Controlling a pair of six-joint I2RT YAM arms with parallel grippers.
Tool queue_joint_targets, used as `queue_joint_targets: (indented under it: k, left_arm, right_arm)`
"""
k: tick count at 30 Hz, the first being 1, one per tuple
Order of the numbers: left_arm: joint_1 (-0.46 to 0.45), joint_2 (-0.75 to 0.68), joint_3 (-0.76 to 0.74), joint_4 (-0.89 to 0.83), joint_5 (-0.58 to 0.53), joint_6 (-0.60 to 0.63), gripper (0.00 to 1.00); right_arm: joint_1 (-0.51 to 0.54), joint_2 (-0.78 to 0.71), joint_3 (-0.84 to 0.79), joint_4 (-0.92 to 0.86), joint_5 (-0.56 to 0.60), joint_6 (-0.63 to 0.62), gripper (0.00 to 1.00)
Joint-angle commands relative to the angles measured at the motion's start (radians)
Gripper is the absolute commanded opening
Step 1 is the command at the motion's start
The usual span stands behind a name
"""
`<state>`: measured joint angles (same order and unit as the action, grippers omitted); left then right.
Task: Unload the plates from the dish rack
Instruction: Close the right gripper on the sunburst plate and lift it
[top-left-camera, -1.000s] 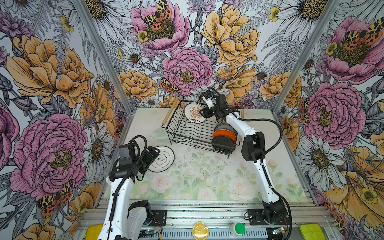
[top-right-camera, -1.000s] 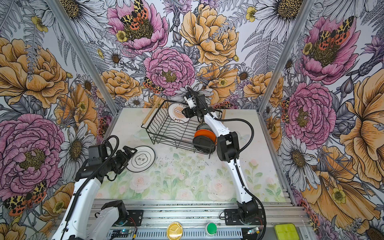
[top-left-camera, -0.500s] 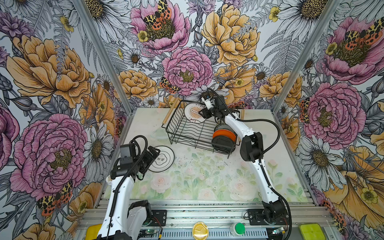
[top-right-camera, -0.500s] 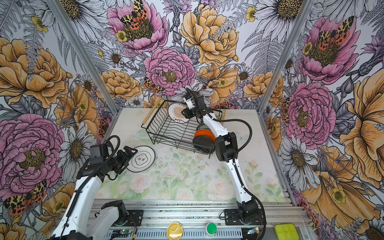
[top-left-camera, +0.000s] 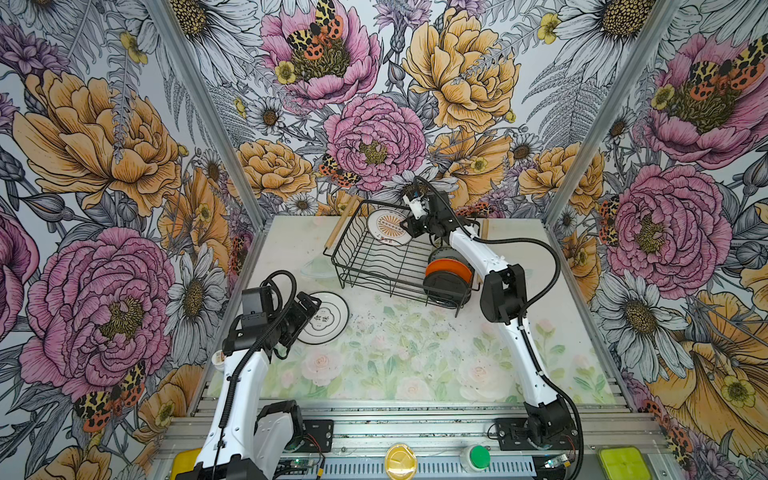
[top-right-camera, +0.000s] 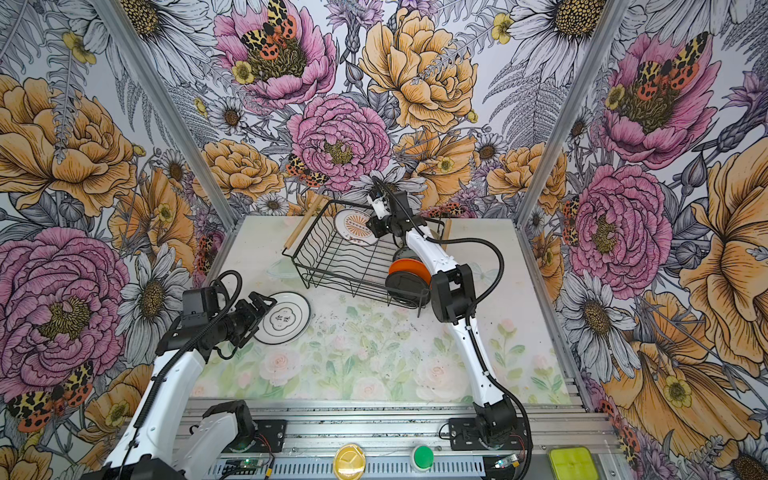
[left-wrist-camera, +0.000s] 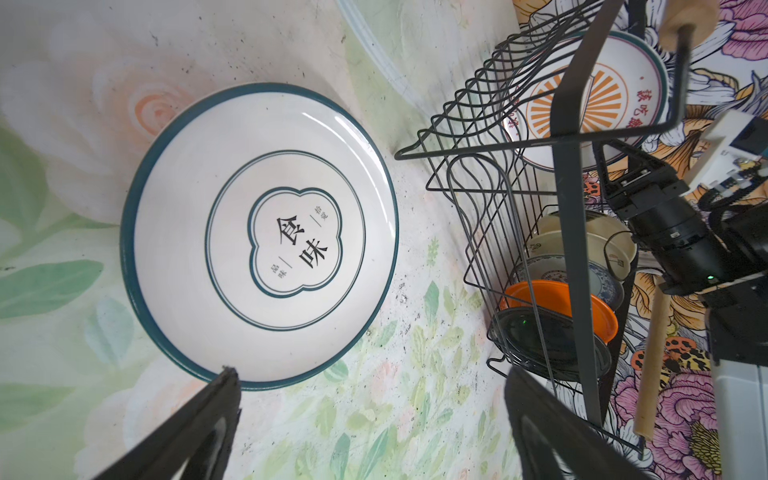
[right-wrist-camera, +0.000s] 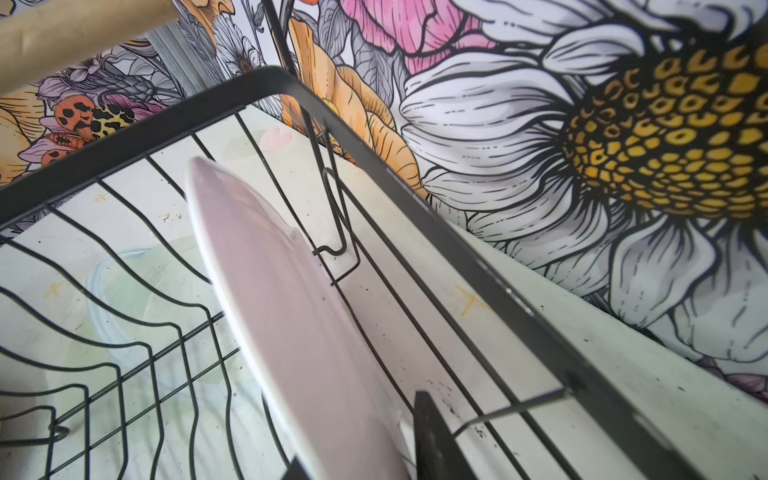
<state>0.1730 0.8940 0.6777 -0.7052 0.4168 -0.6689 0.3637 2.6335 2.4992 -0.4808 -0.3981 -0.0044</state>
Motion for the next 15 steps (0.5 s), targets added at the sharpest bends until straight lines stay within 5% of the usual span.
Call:
queue_joint_targets:
  k: [1,15]
  left_arm:
    - [-0.006,0.003,-0.017,0.034,-0.010,0.025,0.99]
    - [-0.005,0.016,-0.022,0.041,-0.006,0.023,0.99]
  right_arm:
    - [0.015,-0.031,-0.031,0.003,0.002,-0.031,0.29]
    - [0.035,-0.084,-0.056,0.007,0.102,-0.118,0.18]
